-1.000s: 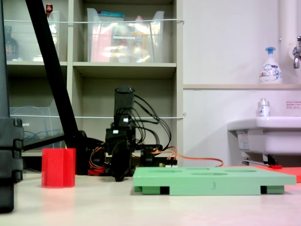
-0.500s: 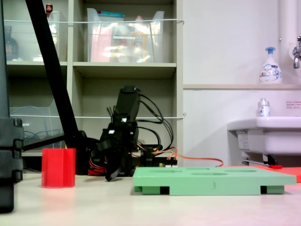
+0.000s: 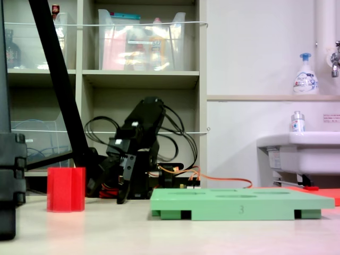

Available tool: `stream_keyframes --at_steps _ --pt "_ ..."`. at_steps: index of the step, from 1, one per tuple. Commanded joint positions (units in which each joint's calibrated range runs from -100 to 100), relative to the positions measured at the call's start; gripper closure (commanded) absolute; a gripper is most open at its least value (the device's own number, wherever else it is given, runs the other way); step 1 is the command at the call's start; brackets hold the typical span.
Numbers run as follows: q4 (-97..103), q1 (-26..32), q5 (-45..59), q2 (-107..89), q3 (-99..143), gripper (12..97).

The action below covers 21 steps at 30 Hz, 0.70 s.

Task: Put the cross columnar block into the corresponding hole

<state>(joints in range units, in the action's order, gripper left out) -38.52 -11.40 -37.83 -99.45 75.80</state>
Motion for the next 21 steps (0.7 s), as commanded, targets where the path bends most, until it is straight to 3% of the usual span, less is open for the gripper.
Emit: stream_keyframes --at_steps 1,5,7,11,21 --pt "-20.4 -0.1 -0.7 -0.5 -8.7 63.4" --pt "-32.9 -0.1 -1.3 -0.5 -24.5 62.8" --pt "-39.7 0.3 -1.3 0.0 -34.2 53.4" --pt "-53.4 0.7 -1.3 24.0 -56.4 40.3" --pt "-54.3 0.6 0.5 55.2 -82.4 38.0"
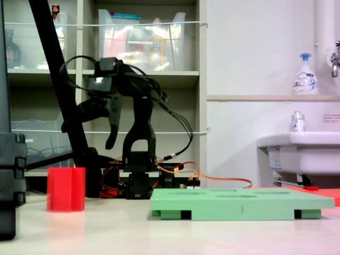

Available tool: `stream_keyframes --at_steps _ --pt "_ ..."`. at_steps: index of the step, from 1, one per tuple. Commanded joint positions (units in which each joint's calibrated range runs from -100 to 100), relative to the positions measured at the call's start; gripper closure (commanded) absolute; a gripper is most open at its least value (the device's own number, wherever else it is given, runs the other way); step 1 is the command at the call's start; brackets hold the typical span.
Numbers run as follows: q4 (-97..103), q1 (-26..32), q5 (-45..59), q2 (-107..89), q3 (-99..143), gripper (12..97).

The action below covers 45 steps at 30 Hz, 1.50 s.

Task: Put the cross columnar block into the corresponding hole

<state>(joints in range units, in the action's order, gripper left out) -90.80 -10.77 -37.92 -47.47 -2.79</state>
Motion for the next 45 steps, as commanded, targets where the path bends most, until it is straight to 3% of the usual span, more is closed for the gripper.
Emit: stream_keyframes --at_steps 1,5,22,39,45 --pt "-2.0 0.0 0.6 6.0 -5.1 38.0" --pt "-1.9 0.0 0.6 17.7 -9.9 31.3" --pt "-1.3 -0.3 0.8 42.0 -23.3 31.3" --pt "-1.3 -1.0 1.4 51.9 -22.1 32.2" --pt "-1.4 -1.8 1.6 51.7 -18.8 56.4"
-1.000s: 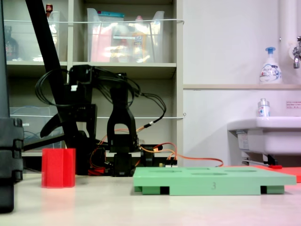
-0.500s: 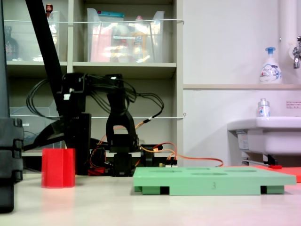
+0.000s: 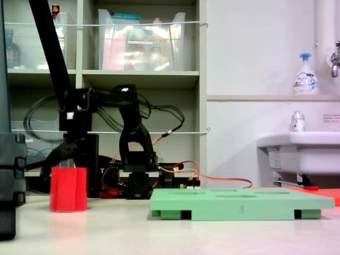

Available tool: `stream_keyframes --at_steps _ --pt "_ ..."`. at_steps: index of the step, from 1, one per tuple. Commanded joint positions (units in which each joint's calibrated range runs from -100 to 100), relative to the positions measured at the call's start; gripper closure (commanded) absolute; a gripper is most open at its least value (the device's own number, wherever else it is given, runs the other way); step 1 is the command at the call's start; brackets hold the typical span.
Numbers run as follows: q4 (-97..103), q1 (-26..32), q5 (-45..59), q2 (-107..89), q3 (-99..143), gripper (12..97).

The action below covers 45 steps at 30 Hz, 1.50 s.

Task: Put the cross columnar block into the corresponding hole

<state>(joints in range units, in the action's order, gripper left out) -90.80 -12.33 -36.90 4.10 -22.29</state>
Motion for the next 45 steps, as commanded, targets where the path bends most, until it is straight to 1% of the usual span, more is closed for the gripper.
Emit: stream_keyframes --at_steps 1,2,4,12,16,22,25,30,38,45 --pt "-1.5 -0.3 0.5 -0.2 1.4 59.5" --pt "-1.6 -0.4 0.5 -0.6 2.1 62.4" --pt "-1.8 -0.6 0.5 -1.0 3.2 64.8" --pt "-5.5 -0.6 0.5 -3.8 3.6 65.4" --pt "-8.4 -0.3 0.0 -12.8 3.7 65.4" --pt "-9.2 2.1 -2.4 -29.0 3.7 65.4" --pt "-9.2 4.4 -4.7 -35.1 3.7 65.6" --pt "-9.2 9.4 -10.3 -39.6 3.5 65.4" --pt "-7.5 18.9 -22.3 -37.8 3.1 65.6" --pt "3.2 24.1 -25.5 -32.3 3.0 65.6"
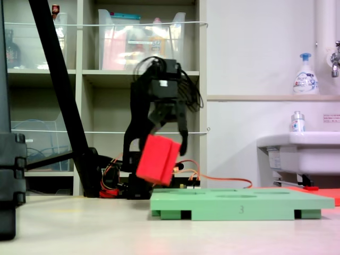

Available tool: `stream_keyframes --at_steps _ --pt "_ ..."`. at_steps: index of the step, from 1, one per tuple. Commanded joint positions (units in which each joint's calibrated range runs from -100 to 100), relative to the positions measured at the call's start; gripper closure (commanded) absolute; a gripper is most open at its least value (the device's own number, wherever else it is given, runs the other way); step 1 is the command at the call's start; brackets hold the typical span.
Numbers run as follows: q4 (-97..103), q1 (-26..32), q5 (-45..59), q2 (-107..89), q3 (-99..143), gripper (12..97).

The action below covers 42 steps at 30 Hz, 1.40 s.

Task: Put the cross columnar block into the corresponding hole

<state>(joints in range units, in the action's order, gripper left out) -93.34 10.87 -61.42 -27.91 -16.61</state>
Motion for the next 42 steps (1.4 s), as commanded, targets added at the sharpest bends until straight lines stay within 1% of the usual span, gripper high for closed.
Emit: stream_keyframes --at_steps 1,9,18,32,42 --pt "6.9 1.2 -1.8 0.5 -2.7 65.6" --pt "16.4 3.2 -4.2 6.3 -3.6 65.6" --pt "16.0 4.8 -7.4 9.2 -4.6 65.6" --pt "15.9 5.1 -5.2 14.2 -4.6 65.6" --pt "16.0 6.3 -3.6 16.0 -4.6 65.7"
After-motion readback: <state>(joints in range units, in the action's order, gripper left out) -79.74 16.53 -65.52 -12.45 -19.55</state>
